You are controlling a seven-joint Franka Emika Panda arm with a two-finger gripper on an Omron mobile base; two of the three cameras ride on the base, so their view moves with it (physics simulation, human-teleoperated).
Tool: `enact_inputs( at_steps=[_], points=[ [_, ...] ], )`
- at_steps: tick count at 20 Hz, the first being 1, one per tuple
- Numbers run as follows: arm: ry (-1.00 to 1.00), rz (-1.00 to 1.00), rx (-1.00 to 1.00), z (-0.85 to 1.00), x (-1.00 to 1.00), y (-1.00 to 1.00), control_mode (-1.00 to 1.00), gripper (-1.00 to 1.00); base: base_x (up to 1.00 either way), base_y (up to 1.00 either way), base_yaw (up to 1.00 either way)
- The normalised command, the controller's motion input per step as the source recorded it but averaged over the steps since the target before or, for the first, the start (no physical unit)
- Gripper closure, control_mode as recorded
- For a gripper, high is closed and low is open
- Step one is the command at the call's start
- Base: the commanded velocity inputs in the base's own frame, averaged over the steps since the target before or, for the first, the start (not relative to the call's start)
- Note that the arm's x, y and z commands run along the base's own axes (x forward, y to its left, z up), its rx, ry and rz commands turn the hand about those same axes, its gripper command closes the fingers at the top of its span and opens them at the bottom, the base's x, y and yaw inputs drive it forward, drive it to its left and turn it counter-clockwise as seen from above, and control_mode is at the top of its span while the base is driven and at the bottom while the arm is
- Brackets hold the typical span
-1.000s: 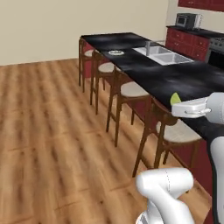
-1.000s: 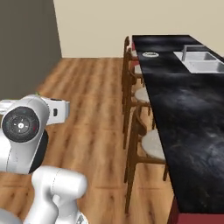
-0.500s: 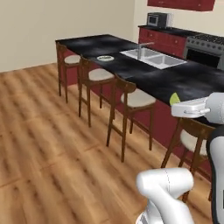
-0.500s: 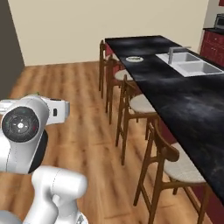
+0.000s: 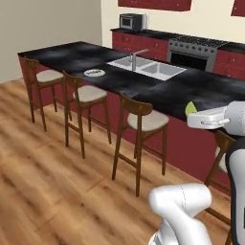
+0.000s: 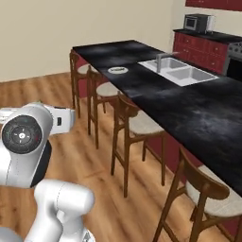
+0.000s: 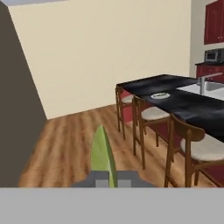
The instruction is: Take the lemon wedge from the fridge and place it on the plate with fish on the dining counter.
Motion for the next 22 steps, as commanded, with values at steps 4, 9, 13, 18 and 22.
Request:
enact_inputs(
  at_steps=[4,9,13,18,22],
  points=[
    [0.0,0.0,0.0,0.0,0.0,0.0,1.0,1.0,1.0,1.0,-0.4],
    [0.0,0.0,0.0,0.0,0.0,0.0,1.0,1.0,0.99,1.0,-0.28],
    [0.0,0.0,0.0,0.0,0.0,0.0,1.0,1.0,0.88,1.0,-0.35],
    [0.0,0.0,0.0,0.0,0.0,0.0,1.0,1.0,0.75,1.0,-0.49],
    [0.0,0.0,0.0,0.0,0.0,0.0,1.0,1.0,0.51,1.0,-0.37]
  ],
)
